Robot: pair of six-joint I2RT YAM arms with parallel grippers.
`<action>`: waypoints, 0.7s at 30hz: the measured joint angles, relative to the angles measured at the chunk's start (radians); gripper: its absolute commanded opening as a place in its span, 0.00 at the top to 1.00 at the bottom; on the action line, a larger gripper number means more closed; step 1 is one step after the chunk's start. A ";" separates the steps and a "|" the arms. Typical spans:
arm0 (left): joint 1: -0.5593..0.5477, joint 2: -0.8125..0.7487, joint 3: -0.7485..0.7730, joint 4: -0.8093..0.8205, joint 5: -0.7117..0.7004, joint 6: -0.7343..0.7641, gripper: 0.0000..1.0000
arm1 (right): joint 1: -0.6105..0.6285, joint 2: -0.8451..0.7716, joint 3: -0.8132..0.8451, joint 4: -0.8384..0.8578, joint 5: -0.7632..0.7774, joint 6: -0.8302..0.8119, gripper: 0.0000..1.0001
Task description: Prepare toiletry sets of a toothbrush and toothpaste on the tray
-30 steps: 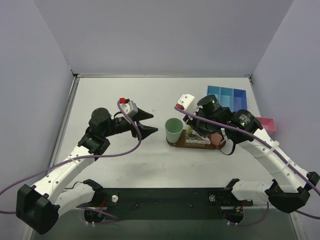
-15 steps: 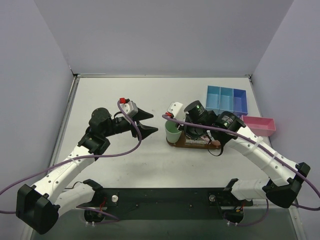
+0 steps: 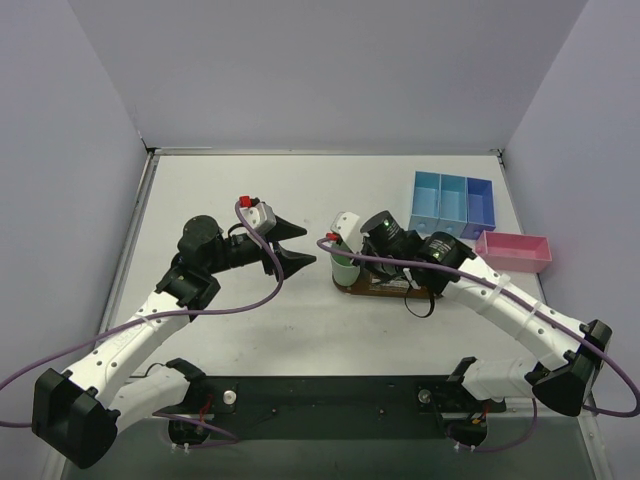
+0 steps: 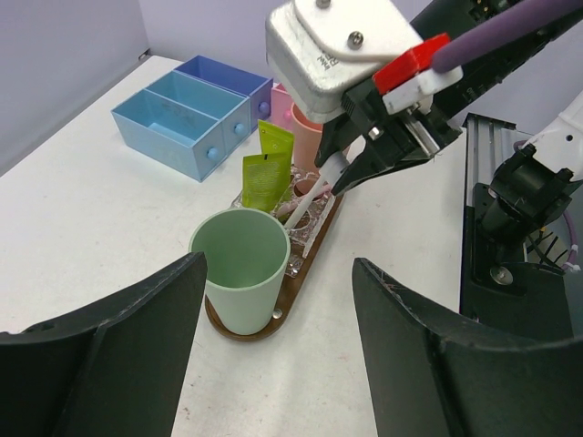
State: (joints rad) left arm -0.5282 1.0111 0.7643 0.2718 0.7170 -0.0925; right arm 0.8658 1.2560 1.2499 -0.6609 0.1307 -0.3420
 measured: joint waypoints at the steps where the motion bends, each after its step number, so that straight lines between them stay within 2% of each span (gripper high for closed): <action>1: 0.000 0.000 0.000 0.000 0.000 0.000 0.24 | 0.000 -0.001 -0.008 0.007 0.003 -0.001 1.00; 21: 0.000 -0.003 0.000 -0.003 -0.006 0.008 0.24 | -0.004 -0.011 -0.137 0.135 0.027 -0.038 1.00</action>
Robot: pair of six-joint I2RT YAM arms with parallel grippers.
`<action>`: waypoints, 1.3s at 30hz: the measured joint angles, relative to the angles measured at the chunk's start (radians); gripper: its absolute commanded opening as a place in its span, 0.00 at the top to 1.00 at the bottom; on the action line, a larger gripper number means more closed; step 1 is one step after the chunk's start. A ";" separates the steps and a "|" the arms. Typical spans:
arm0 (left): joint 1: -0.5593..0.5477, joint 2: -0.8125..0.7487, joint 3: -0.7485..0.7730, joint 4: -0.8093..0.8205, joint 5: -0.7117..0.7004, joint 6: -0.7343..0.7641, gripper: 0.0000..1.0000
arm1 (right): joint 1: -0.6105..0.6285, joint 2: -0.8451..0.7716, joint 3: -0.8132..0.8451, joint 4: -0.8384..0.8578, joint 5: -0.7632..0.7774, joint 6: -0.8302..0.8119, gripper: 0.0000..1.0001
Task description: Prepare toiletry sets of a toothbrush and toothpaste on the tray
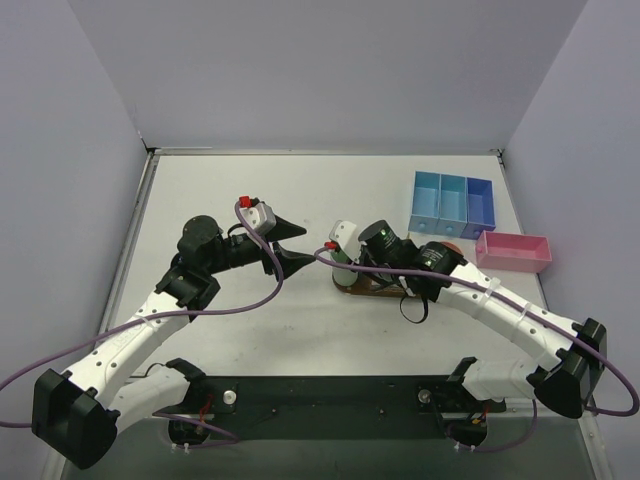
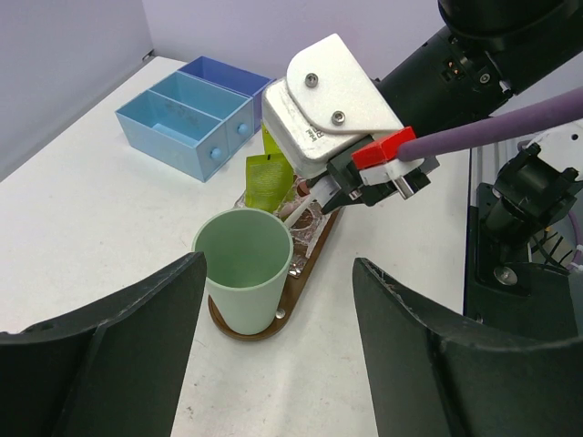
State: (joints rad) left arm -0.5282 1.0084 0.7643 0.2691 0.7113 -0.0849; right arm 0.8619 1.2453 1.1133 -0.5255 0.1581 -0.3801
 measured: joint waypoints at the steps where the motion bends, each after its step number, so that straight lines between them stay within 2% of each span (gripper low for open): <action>1: 0.000 0.000 0.000 0.000 0.000 0.000 0.25 | -0.004 -0.003 -0.009 0.009 0.000 -0.003 1.00; 16: 0.000 0.000 0.000 -0.003 0.000 0.011 0.24 | -0.013 -0.039 -0.076 0.065 0.000 -0.027 0.99; 20: 0.000 0.000 0.000 -0.003 0.000 0.011 0.24 | -0.016 -0.039 -0.078 0.071 0.003 -0.027 0.81; 22: 0.000 0.000 0.000 -0.003 0.000 0.011 0.24 | -0.017 -0.040 -0.078 0.074 0.004 -0.025 0.78; 26: 0.000 0.000 0.000 -0.003 0.000 0.011 0.24 | -0.017 -0.043 -0.079 0.073 0.003 -0.022 0.66; 39: 0.000 0.000 0.000 -0.004 0.000 0.012 0.24 | -0.017 -0.079 -0.079 0.073 -0.009 -0.014 0.46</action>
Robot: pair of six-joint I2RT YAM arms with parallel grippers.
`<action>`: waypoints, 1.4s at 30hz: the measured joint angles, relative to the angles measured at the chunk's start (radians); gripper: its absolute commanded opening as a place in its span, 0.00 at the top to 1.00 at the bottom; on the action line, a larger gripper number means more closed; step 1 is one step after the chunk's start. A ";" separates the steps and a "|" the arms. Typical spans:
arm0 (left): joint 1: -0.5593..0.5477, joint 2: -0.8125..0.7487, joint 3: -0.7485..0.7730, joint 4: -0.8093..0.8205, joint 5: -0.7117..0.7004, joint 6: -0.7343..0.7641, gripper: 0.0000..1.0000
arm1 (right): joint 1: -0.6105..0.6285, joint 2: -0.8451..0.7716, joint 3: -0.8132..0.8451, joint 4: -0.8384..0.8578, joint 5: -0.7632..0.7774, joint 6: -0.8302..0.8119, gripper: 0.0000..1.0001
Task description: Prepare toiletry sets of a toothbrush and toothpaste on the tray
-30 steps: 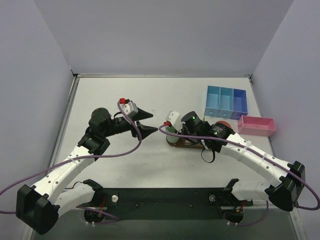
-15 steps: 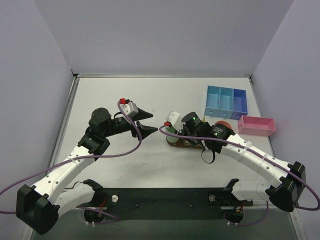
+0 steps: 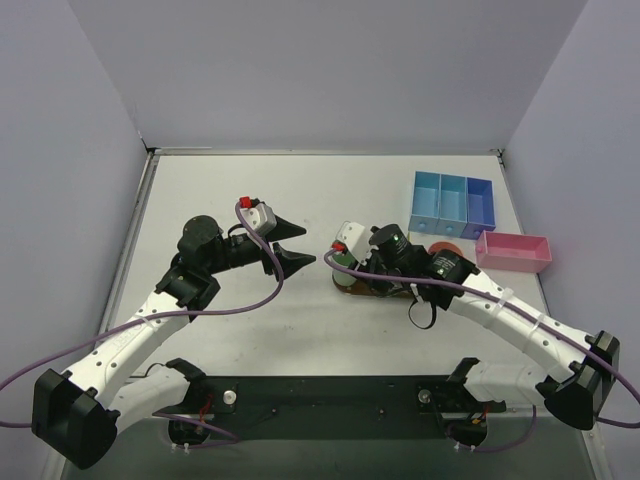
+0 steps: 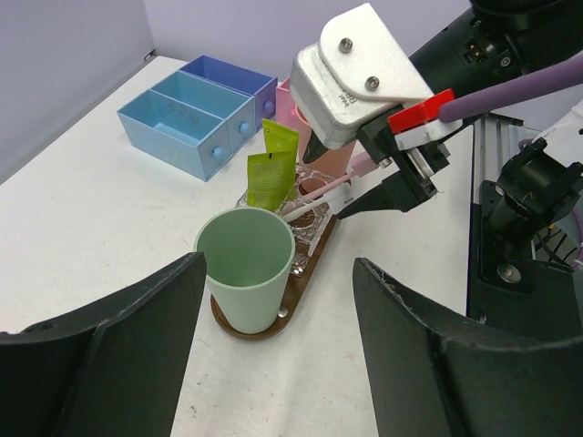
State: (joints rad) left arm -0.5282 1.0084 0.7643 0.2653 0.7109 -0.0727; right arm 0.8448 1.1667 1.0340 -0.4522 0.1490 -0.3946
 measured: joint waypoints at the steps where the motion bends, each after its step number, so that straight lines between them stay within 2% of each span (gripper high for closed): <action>1: 0.000 0.000 0.000 0.000 0.000 0.000 0.24 | 0.000 -0.005 0.000 0.000 -0.003 0.000 0.42; 7: 0.000 0.002 0.000 0.000 0.001 0.000 0.24 | 0.000 -0.042 0.000 0.000 -0.033 0.001 0.38; 18: 0.000 0.003 0.000 -0.001 -0.003 -0.004 0.24 | -0.038 -0.074 0.028 0.000 -0.109 0.067 0.37; 26: 0.034 0.003 0.000 0.000 -0.129 -0.084 0.24 | -0.302 -0.093 0.055 0.083 -0.237 0.246 0.37; 32: 0.155 0.003 0.000 -0.021 -0.309 -0.197 0.24 | -0.564 -0.164 -0.024 0.183 -0.325 0.414 0.37; 37: 0.274 0.002 0.000 -0.051 -0.437 -0.277 0.16 | -0.777 -0.231 -0.073 0.219 -0.338 0.534 0.37; 39: 0.291 -0.007 0.000 -0.075 -0.491 -0.288 0.14 | -0.831 -0.264 -0.078 0.224 -0.315 0.569 0.37; 42: 0.294 -0.032 0.008 -0.125 -0.562 -0.285 0.13 | -0.842 -0.330 -0.079 0.232 -0.280 0.588 0.37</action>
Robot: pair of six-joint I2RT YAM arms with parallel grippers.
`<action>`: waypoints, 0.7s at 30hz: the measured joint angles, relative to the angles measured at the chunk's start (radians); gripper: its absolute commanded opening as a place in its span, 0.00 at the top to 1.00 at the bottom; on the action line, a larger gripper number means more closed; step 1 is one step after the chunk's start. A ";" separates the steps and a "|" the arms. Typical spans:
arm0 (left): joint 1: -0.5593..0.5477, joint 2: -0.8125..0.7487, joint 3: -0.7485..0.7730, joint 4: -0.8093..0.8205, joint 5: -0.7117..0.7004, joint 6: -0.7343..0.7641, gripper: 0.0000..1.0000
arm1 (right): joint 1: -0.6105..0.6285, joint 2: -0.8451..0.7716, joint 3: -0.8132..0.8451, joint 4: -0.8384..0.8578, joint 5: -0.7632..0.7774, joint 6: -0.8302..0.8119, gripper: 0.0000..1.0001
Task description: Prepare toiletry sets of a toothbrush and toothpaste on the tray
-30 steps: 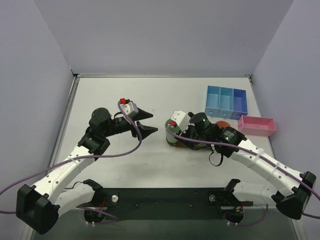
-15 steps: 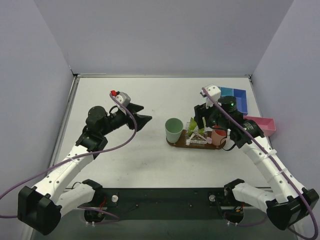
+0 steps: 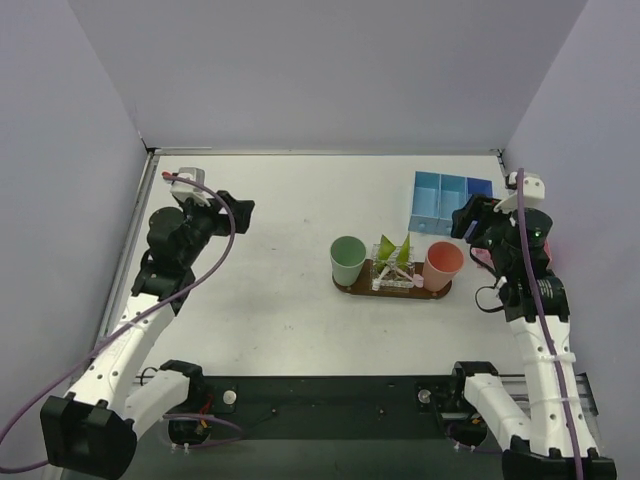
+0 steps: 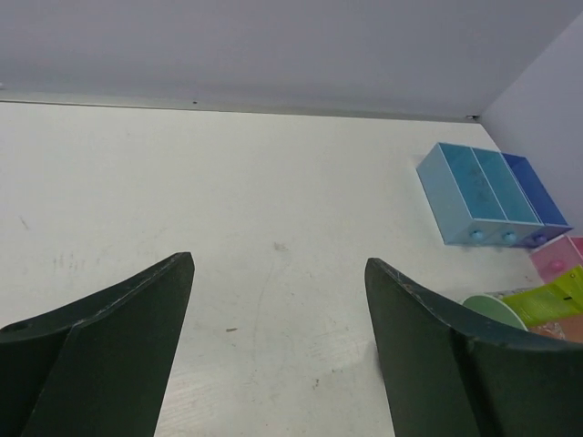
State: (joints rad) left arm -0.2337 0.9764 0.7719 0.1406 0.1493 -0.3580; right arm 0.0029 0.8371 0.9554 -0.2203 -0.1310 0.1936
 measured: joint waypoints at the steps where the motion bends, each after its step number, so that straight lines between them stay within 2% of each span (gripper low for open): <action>1: 0.000 -0.012 0.003 -0.012 -0.020 0.004 0.12 | 0.000 -0.024 0.000 0.004 0.013 0.001 0.37; 10: 0.000 -0.150 0.011 -0.029 -0.113 0.058 0.10 | 0.000 -0.249 -0.069 0.101 0.091 -0.047 0.37; 21: 0.000 -0.217 -0.009 0.000 -0.127 0.082 0.09 | 0.000 -0.267 -0.097 0.128 0.102 -0.087 0.37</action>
State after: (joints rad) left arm -0.2340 0.7589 0.7628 0.1402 0.0219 -0.2764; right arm 0.0032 0.5701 0.8581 -0.0925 -0.0292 0.1070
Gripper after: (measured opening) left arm 0.902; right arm 0.631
